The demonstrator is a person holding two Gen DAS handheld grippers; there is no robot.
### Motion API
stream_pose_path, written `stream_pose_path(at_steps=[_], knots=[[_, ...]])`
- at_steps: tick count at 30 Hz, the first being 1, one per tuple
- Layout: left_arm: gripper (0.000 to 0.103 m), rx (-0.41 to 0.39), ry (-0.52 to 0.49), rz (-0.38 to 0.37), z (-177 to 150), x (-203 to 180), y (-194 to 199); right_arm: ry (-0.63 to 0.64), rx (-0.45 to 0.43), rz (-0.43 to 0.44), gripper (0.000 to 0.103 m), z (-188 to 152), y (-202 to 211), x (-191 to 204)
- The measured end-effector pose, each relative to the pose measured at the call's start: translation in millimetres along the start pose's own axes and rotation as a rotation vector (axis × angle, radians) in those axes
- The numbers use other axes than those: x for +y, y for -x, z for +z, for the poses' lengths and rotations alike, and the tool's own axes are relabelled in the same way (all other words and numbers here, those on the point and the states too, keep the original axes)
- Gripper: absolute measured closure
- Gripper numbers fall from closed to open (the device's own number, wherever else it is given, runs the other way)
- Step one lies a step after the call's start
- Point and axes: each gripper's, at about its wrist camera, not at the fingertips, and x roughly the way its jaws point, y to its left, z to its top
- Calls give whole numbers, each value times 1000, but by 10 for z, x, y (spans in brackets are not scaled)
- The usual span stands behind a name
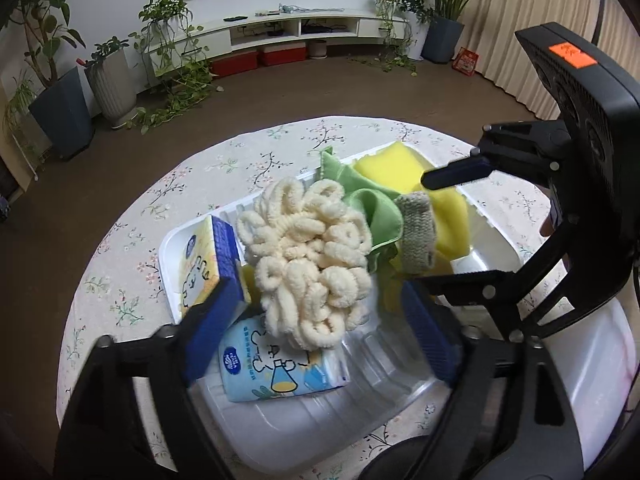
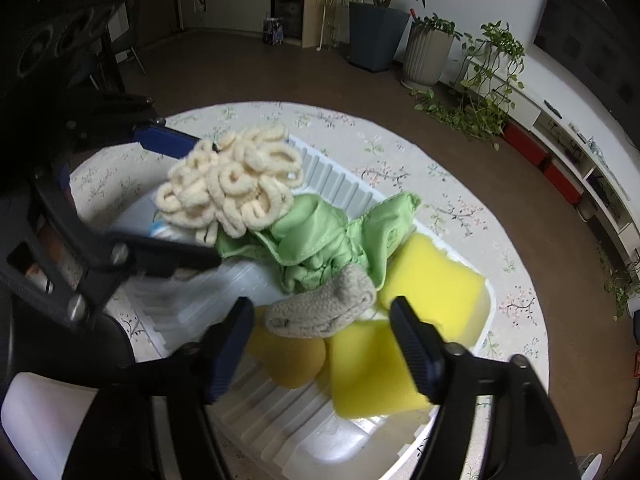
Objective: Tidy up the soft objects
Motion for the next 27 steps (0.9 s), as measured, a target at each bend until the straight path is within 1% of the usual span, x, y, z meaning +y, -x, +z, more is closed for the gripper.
stream_pose_path(at_steps=[1, 4, 5, 7, 8, 9, 11, 13, 15, 17, 20, 22, 23, 25, 27], knots=[[9, -9, -2, 1, 15, -5, 27, 0, -8, 1, 19, -2, 22, 3], [8, -26, 9, 3, 24, 2, 107, -9, -29, -3, 16, -15, 95, -36], [4, -34, 10, 9, 24, 5, 146, -16, -42, -6, 15, -32, 138, -55], [0, -57, 9, 23, 14, 20, 250, -30, -59, -9, 8, -44, 202, -88], [0, -67, 10, 30, 11, 33, 297, -44, -78, -10, 6, -65, 271, -117], [0, -82, 10, 39, 0, 39, 365, -54, -93, -12, 1, -78, 323, -131], [0, -112, 18, 70, -16, 52, 487, -75, -121, -15, 0, -106, 438, -183], [0, -159, 35, 95, -46, 63, 633, -100, -150, -39, 0, -138, 564, -223], [0, -214, 66, 111, -81, 72, 789, -129, -187, -71, 0, -182, 728, -245], [0, -263, 111, 143, -140, 68, 958, -154, -220, -97, 0, -230, 882, -236], [0, -303, 175, 195, -253, 17, 1188, -179, -272, -166, 0, -348, 1156, -135], [0, -330, 200, 225, -352, -64, 1351, -202, -290, -205, 0, -413, 1299, -87], [0, -343, 208, 234, -413, -133, 1438, -234, -315, -221, 0, -482, 1425, -37], [0, -356, 215, 253, -537, -271, 1583, -277, -343, -218, 0, -593, 1575, 30], [0, -371, 233, 262, -703, -438, 1730, -327, -373, -235, 0, -765, 1770, 180]])
